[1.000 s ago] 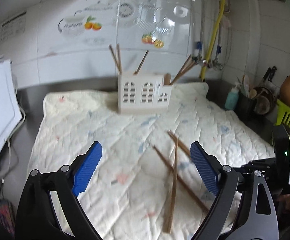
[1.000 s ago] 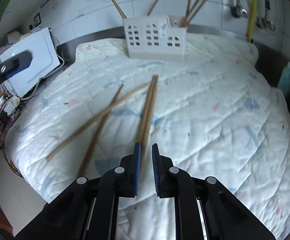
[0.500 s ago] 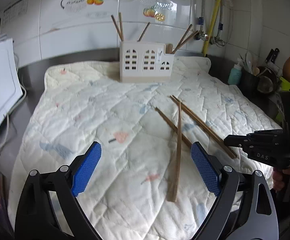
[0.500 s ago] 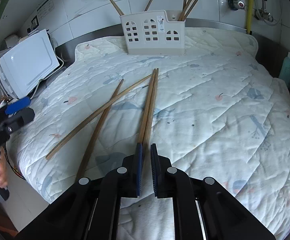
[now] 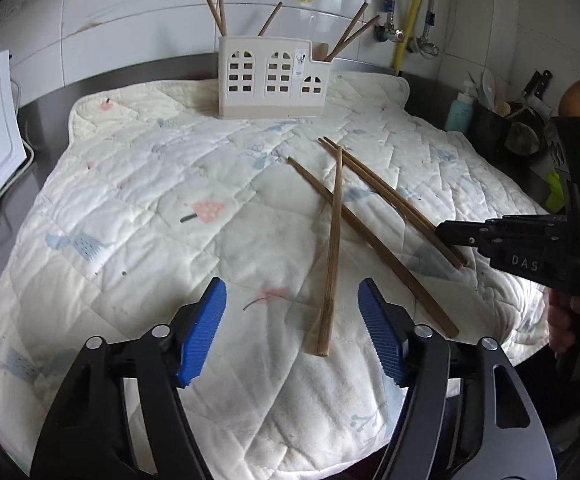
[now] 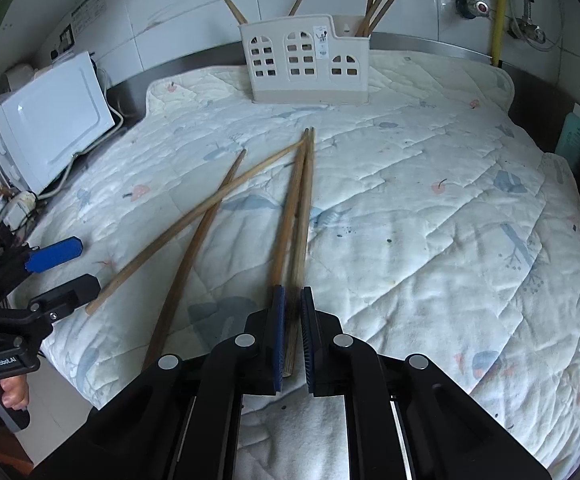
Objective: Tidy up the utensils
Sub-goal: 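Lower the left gripper onto a wooden chopstick and close while the right gripper grasps another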
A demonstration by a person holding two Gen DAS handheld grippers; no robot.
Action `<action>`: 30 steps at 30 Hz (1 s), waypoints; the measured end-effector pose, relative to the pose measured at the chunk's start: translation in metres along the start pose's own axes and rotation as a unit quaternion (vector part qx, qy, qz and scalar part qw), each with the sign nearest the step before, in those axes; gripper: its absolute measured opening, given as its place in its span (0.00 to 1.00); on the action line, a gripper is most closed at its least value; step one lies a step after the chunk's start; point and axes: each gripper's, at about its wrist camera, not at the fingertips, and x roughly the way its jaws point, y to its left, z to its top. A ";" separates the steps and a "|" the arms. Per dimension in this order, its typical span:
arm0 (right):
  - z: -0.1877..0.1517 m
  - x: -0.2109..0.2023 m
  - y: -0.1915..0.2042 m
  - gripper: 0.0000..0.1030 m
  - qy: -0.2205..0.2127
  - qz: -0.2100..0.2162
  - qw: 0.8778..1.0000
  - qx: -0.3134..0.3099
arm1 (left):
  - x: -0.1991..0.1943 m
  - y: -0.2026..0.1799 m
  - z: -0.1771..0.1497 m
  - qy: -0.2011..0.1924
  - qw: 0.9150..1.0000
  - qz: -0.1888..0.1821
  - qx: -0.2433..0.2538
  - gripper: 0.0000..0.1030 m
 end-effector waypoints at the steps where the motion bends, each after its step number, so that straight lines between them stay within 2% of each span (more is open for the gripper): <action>1: -0.001 0.000 0.001 0.08 -0.003 -0.004 1.000 -0.004 | 0.001 0.000 0.000 0.000 1.000 -0.002 -0.001 0.63; 3: -0.001 0.001 0.004 0.08 -0.004 -0.011 1.000 -0.011 | 0.001 -0.001 0.000 -0.002 1.000 -0.007 -0.001 0.61; 6: 0.000 0.003 0.002 0.08 -0.009 -0.012 1.000 -0.010 | 0.006 -0.005 0.001 -0.001 1.000 -0.018 0.008 0.53; 10: -0.001 0.001 0.001 0.08 -0.011 -0.007 1.000 -0.006 | 0.016 -0.010 0.000 0.003 1.000 -0.026 0.016 0.35; 14: -0.003 -0.001 0.001 0.08 -0.014 -0.004 1.000 -0.004 | 0.022 -0.015 -0.001 -0.002 0.999 -0.035 0.024 0.25; 24: -0.004 0.001 -0.001 0.07 -0.024 0.003 1.000 0.002 | 0.026 -0.018 -0.006 -0.013 0.999 -0.043 0.026 0.20; 26: -0.004 -0.001 -0.002 0.07 -0.025 0.003 1.000 0.005 | 0.026 -0.018 -0.007 -0.012 0.999 -0.031 0.027 0.09; 30: -0.001 -0.012 -0.002 0.06 -0.038 -0.003 0.999 0.001 | 0.026 -0.018 -0.004 -0.016 1.000 -0.011 0.017 0.05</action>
